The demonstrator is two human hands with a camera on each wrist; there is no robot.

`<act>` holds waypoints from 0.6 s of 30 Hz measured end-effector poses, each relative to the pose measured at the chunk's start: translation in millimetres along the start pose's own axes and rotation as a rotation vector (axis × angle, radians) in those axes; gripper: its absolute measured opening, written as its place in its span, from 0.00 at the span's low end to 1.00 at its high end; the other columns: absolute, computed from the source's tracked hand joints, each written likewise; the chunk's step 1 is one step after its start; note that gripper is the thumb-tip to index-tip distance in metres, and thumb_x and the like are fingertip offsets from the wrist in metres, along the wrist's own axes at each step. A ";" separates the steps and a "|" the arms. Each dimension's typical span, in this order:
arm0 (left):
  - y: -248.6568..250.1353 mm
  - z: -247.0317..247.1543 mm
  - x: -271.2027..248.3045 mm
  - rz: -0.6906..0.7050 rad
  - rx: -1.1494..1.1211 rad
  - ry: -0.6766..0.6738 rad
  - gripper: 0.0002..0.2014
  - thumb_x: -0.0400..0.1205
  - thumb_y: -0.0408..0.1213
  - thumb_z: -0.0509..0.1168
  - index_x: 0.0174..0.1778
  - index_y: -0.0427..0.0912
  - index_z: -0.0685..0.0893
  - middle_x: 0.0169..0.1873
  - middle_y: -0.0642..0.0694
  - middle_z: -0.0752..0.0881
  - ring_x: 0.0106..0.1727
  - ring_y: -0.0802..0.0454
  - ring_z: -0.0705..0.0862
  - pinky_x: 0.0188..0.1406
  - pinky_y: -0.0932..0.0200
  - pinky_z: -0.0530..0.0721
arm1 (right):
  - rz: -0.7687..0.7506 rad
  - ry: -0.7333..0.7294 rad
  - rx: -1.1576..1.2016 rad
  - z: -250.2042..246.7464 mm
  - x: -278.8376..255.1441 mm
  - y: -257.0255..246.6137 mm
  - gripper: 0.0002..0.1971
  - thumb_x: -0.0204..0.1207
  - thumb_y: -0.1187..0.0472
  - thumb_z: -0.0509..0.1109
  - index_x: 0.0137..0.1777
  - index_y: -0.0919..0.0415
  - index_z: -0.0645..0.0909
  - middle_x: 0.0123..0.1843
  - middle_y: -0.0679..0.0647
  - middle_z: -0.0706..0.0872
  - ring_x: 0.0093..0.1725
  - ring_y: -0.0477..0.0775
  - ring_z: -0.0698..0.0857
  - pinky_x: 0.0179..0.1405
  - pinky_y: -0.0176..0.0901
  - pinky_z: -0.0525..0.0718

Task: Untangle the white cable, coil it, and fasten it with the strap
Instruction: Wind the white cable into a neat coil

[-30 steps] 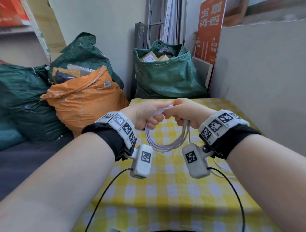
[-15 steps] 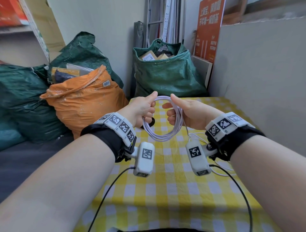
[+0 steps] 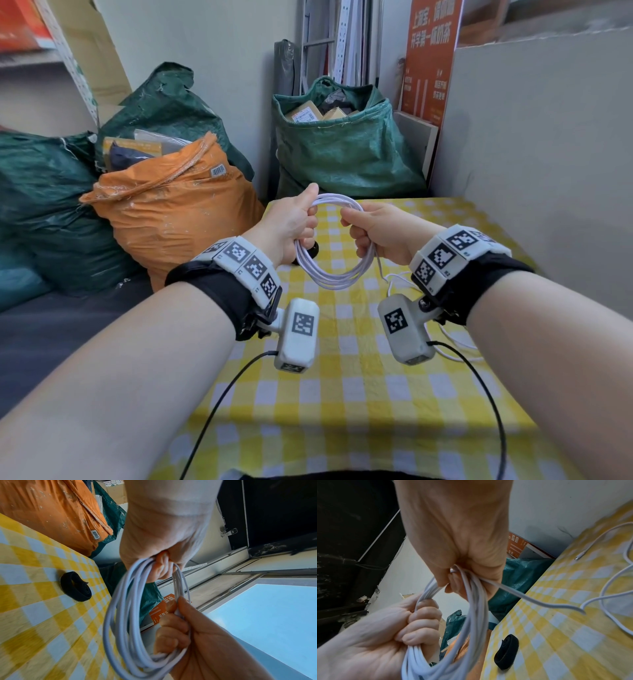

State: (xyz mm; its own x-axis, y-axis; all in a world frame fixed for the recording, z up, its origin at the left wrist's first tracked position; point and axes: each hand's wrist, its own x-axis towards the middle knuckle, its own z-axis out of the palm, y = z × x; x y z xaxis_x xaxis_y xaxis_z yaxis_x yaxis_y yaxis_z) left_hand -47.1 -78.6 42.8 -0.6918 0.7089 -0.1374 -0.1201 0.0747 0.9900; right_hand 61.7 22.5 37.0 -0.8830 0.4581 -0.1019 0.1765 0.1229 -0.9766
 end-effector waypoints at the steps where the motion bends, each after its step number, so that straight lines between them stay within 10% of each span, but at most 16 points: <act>1: -0.3 0.0 -0.2 0.011 -0.006 0.006 0.23 0.86 0.54 0.55 0.28 0.45 0.65 0.13 0.55 0.61 0.13 0.59 0.56 0.15 0.66 0.58 | -0.005 0.002 -0.026 0.7 0.2 -0.4 0.13 0.86 0.53 0.57 0.42 0.60 0.73 0.27 0.49 0.65 0.25 0.48 0.64 0.30 0.41 0.70; 7: -0.7 -0.9 0.8 0.026 -0.052 0.033 0.22 0.86 0.50 0.57 0.27 0.45 0.66 0.14 0.54 0.61 0.14 0.58 0.57 0.15 0.65 0.57 | -0.019 0.039 -0.129 0.3 0.7 -4.2 0.17 0.85 0.49 0.58 0.40 0.60 0.74 0.27 0.51 0.74 0.23 0.49 0.75 0.31 0.44 0.85; 13: -3.2 -4.7 1.1 -0.031 -0.058 -0.014 0.21 0.84 0.42 0.57 0.23 0.44 0.65 0.14 0.50 0.64 0.14 0.55 0.61 0.16 0.67 0.65 | -0.025 0.085 -0.265 0.2 1.2 -9.1 0.17 0.84 0.49 0.58 0.38 0.59 0.71 0.26 0.50 0.66 0.22 0.49 0.66 0.25 0.41 0.72; 18: 1.4 -16.2 -1.0 -0.049 0.206 -0.095 0.14 0.83 0.39 0.59 0.40 0.34 0.84 0.33 0.40 0.86 0.37 0.44 0.84 0.37 0.55 0.82 | -0.017 0.050 -0.610 1.3 -3.0 -14.8 0.17 0.84 0.48 0.56 0.41 0.61 0.72 0.30 0.53 0.69 0.25 0.52 0.68 0.23 0.41 0.71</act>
State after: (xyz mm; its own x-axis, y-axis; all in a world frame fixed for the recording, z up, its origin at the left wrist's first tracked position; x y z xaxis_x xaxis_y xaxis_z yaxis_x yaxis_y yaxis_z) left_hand -58.1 -90.6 43.7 -0.6173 0.7631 -0.1912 0.0032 0.2454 0.9694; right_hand 61.2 18.2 51.5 -0.8691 0.4905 -0.0643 0.3928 0.6053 -0.6923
